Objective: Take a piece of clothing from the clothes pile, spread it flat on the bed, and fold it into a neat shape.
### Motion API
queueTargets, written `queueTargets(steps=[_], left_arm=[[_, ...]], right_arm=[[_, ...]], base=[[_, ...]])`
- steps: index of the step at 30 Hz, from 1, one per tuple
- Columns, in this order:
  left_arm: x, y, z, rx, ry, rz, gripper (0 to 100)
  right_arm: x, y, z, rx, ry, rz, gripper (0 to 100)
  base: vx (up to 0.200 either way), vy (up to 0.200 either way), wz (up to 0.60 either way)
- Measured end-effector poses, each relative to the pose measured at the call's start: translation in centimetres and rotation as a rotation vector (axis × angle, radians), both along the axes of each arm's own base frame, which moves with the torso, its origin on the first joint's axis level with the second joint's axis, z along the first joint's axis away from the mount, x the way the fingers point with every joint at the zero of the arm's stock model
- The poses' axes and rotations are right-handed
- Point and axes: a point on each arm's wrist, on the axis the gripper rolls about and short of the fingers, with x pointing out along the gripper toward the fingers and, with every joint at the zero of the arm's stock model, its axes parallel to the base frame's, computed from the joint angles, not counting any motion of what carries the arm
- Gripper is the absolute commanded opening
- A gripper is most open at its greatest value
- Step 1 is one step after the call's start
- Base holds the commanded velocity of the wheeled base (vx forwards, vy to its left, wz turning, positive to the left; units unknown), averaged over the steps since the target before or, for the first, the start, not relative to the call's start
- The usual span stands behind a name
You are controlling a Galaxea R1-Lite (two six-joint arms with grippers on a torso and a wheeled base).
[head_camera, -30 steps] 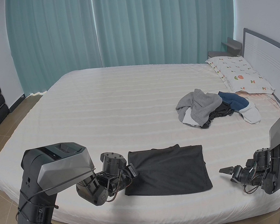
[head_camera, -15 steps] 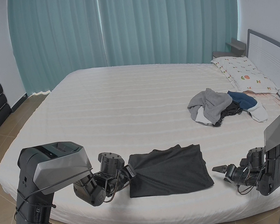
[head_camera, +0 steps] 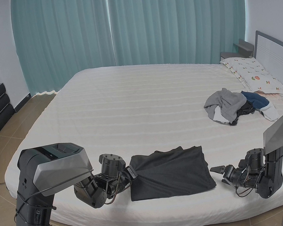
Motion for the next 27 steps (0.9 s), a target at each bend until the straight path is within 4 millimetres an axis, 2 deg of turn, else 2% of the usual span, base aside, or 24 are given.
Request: queueTargets(steps=[11, 27], left_arm=[[0.0, 0.0, 0.0, 0.001, 0.001, 0.002, 0], [-0.1, 0.0, 0.0, 0.003, 0.001, 0.002, 0]], right_arm=[[0.5, 1.3, 0.2, 0.018, -0.012, -0.063, 100], [0.6, 1.5, 0.3, 0.032, -0.013, -0.068, 100]], base=[[0.0, 0.2, 0.0], [0.0, 0.2, 0.0]])
